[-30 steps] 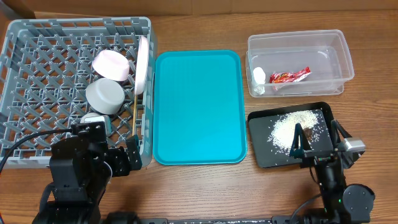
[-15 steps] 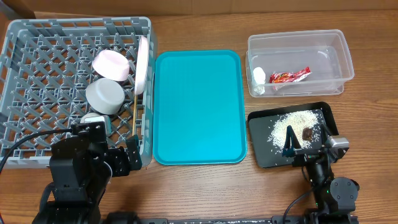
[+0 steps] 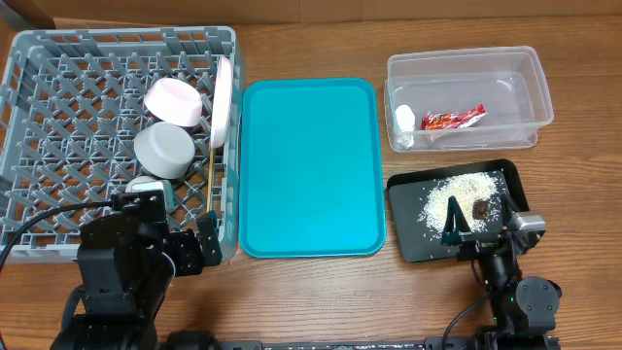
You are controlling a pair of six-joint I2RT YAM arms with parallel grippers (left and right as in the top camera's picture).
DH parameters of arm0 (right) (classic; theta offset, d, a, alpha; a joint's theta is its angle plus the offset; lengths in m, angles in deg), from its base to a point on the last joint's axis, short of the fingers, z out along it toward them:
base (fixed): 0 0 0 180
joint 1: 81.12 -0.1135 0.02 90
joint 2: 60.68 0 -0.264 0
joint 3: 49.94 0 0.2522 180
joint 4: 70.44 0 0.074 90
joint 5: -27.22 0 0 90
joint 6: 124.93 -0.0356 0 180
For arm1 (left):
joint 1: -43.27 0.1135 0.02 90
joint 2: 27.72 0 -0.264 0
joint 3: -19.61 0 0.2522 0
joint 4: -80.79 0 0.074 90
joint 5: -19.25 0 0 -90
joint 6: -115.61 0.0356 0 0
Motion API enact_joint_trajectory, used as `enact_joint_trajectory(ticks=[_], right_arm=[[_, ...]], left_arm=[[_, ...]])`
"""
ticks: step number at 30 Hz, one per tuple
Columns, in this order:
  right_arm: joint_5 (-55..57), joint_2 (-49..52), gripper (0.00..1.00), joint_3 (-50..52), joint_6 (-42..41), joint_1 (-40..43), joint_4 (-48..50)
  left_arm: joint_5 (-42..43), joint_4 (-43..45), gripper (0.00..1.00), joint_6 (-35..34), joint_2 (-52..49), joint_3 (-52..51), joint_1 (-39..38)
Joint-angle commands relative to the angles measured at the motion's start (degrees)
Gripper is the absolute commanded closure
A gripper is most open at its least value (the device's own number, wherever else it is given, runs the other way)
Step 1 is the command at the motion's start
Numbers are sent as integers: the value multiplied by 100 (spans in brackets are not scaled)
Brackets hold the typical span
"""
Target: Sort waste into correct bins and load items into the dishwasher
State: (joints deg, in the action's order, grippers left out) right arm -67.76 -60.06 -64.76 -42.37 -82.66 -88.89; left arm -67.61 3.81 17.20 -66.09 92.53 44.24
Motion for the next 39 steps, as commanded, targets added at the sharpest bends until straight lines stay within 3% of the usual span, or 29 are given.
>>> enact_joint_trajectory(ticks=[1,27,32,39], right_arm=[[42,-46,0,61,20,22,28],[42,-46,0,61,20,22,28],[42,-46,0,61,20,22,28],[42,-46,0,61,20,22,28]], left_arm=[[-59,2,0,109,13,-7,-26],[-177,-35,0,114,192,-136,-26],[-356,289,0,111,815,-999,-31],[-293,1502,0,-146,2208,-2782,-105]])
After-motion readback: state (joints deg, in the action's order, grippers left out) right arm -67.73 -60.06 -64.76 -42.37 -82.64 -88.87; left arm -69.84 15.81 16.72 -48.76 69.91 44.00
